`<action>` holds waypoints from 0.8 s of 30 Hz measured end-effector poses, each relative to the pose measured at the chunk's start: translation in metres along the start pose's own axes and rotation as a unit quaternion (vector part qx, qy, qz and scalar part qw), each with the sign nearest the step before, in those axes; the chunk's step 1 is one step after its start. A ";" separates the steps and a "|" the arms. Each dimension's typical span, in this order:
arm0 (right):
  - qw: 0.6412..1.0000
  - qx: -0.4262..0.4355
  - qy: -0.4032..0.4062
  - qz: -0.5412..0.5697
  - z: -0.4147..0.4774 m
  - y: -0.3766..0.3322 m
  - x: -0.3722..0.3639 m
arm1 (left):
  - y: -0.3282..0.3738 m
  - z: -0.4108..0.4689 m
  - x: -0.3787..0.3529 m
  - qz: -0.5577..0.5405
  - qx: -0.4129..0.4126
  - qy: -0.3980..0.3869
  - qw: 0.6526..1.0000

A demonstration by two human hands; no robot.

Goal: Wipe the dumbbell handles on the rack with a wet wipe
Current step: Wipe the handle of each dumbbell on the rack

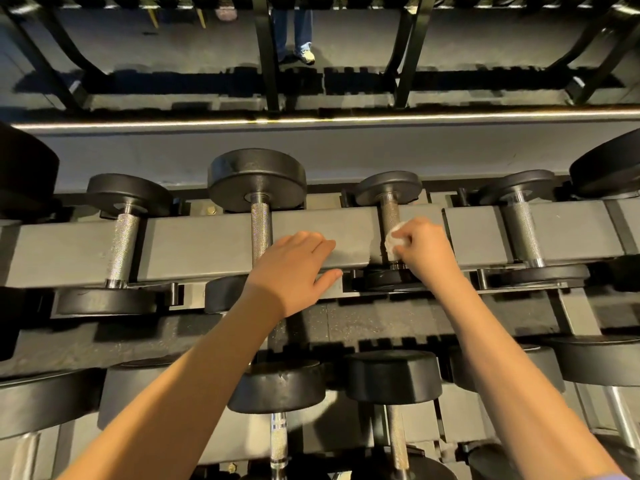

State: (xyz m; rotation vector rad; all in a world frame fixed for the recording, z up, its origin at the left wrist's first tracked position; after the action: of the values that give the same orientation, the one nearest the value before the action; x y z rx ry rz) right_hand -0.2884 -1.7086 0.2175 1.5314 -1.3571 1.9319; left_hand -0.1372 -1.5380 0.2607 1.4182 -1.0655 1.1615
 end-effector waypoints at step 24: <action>0.990 0.007 0.038 -0.138 0.032 -0.038 -0.007 | -0.002 0.000 -0.002 -0.003 0.017 0.007 1.000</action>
State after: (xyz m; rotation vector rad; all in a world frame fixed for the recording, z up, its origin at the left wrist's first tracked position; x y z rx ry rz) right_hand -0.2398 -1.7143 0.2277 1.5426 -1.0392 1.8109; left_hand -0.1353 -1.5377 0.2580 1.4372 -1.0345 1.1886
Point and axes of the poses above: each hand's wrist, its own z-axis towards the middle knuckle, its own x-axis out of the back of the hand, y = z × x, the point moved 3 cm from there along z, towards the middle knuckle, and after that the axes turned 2 degrees about x, right-handed, at the moved point
